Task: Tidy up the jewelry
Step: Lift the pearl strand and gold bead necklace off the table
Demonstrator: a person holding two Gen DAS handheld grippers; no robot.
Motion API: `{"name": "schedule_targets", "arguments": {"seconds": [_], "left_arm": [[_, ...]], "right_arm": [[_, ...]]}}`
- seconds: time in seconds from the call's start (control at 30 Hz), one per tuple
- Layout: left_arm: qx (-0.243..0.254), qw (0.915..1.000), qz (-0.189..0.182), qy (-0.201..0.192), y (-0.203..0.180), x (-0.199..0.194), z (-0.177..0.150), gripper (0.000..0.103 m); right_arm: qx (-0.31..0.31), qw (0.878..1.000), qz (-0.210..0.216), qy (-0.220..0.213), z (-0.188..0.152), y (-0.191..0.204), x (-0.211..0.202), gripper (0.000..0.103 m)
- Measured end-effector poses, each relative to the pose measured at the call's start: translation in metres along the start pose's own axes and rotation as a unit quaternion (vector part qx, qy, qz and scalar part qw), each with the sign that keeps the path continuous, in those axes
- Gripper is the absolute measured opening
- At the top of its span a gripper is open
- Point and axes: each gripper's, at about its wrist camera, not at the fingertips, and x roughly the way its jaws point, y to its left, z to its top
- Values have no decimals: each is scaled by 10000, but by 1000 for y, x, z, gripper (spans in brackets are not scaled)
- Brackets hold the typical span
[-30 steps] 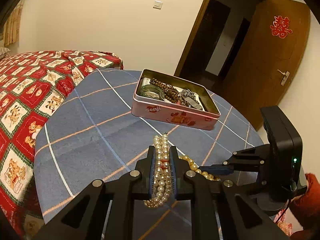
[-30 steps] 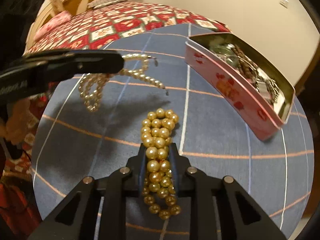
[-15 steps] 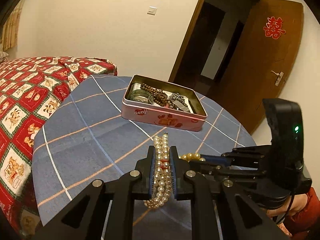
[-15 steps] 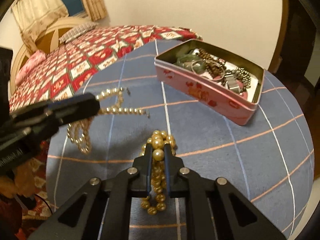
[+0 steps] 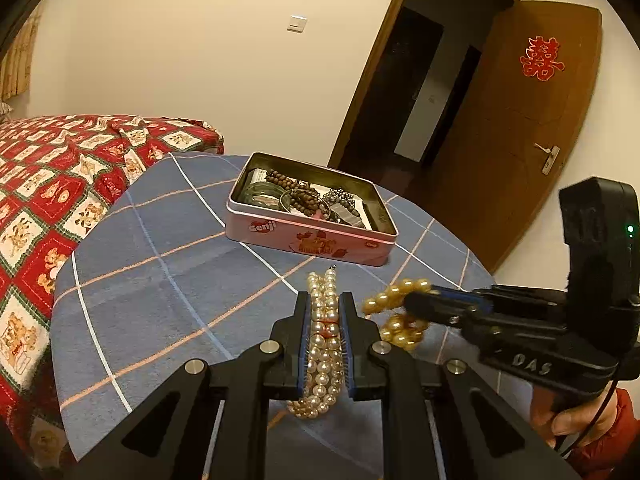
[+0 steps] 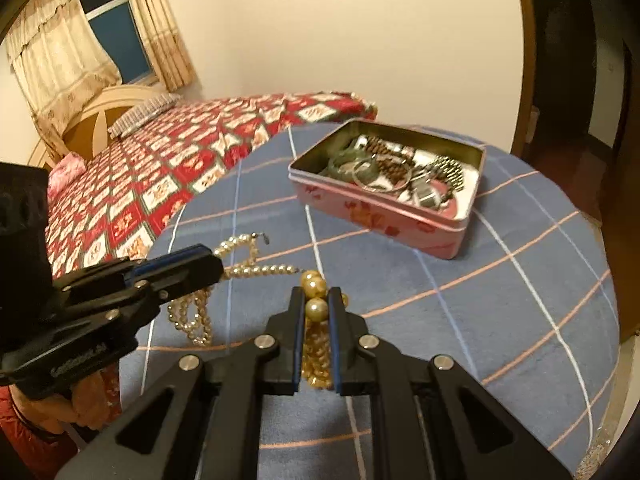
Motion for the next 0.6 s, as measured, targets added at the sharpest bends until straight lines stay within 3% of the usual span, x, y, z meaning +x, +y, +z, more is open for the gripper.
{"name": "schedule_targets", "arguments": {"seconds": [0.3,0.6], "left_arm": [[-110,9999,-47,72,5,7,-1,13],[-15,9999,-116,-111,2,8,16,13]], "right_arm": [[398,9992,-17,25,-3,-25,0,14],[658,9976,-39,-209,11,-47,-10,14]]}}
